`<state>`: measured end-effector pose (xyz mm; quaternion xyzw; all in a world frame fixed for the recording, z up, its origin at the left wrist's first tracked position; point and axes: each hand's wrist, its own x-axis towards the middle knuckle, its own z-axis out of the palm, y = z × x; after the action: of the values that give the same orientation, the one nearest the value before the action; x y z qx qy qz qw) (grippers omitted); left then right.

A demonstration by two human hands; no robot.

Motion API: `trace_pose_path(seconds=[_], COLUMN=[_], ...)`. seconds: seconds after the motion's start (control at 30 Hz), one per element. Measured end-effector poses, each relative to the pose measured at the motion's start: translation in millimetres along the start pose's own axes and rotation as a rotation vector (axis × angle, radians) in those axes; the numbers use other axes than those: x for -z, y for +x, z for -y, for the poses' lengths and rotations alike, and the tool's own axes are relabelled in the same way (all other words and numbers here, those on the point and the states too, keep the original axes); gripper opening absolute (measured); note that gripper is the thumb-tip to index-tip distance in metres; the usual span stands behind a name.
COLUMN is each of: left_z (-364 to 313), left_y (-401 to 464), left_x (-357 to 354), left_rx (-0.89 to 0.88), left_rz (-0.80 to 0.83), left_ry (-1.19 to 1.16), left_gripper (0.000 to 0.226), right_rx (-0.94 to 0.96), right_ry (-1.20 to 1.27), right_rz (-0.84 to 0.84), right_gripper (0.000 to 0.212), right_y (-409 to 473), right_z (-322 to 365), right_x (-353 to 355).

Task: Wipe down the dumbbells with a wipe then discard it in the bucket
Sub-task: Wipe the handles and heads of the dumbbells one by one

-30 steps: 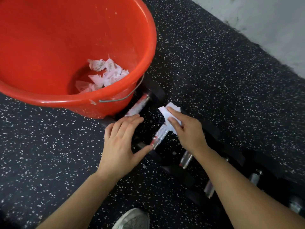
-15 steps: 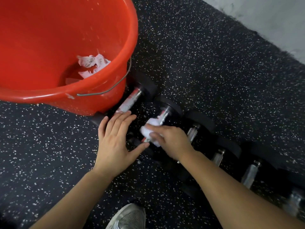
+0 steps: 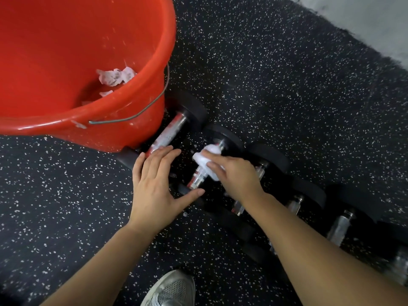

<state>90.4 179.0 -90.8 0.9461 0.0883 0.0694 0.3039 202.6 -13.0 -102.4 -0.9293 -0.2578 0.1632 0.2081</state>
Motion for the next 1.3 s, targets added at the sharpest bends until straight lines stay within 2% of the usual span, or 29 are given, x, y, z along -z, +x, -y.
trace_pose_path(seconds=[0.1,0.2,0.27,0.4,0.47,0.53,0.7,0.77,0.87,1.03,1.13,1.3], left_z=[0.5,0.3,0.6,0.4,0.6,1.6,3.0,2.3,1.9,1.7,1.9,1.5], left_y=[0.1,0.1,-0.4,-0.8,-0.6,-0.6,-0.7,-0.5,-0.3,-0.8,-0.6,-0.2], left_x=[-1.5,-2.3,-2.2,-1.9,-2.2,-3.1,-4.2,-4.2,-4.2,-2.9,-4.1,-5.3], left_rx=[0.003,0.001,0.000,-0.004,-0.003,-0.004,-0.014,-0.013,-0.014,-0.003,-0.007,-0.018], left_rz=[-0.010,-0.011,-0.011,-0.017,-0.019,-0.020,-0.034,-0.036,-0.034,-0.015,-0.027,-0.054], left_ry=[-0.008,-0.011,-0.014,-0.020,-0.021,-0.024,-0.018,-0.011,-0.013,-0.013,-0.014,-0.013], left_gripper=[0.094,0.095,0.095,0.094,0.094,0.094,0.093,0.092,0.092,0.094,0.093,0.092], right_rx=[0.103,0.177,0.170,0.003,-0.052,-0.045,0.107,0.157,0.138,-0.087,-0.082,0.071], right_ry=[0.067,-0.028,-0.076,-0.069,-0.053,-0.010,0.035,0.013,-0.061,-0.059,0.038,0.053], right_rz=[0.162,0.236,0.198,-0.031,-0.086,-0.051,0.195,0.241,0.189,-0.026,0.003,0.200], right_gripper=[0.040,0.043,0.040,0.036,0.036,0.036,0.043,0.046,0.039,0.038,0.037,0.047], right_y=[-12.2,-8.7,-2.9,7.3,9.3,6.3,-15.3,-14.2,-1.9,10.1,2.6,-17.7], right_z=[12.4,16.1,12.1,-3.2,-5.4,-3.0,15.8,18.7,11.6,-4.4,-1.8,8.6], right_x=[-3.8,1.1,5.1,10.9,11.6,10.2,-0.1,-1.0,4.9,13.1,5.6,-5.6])
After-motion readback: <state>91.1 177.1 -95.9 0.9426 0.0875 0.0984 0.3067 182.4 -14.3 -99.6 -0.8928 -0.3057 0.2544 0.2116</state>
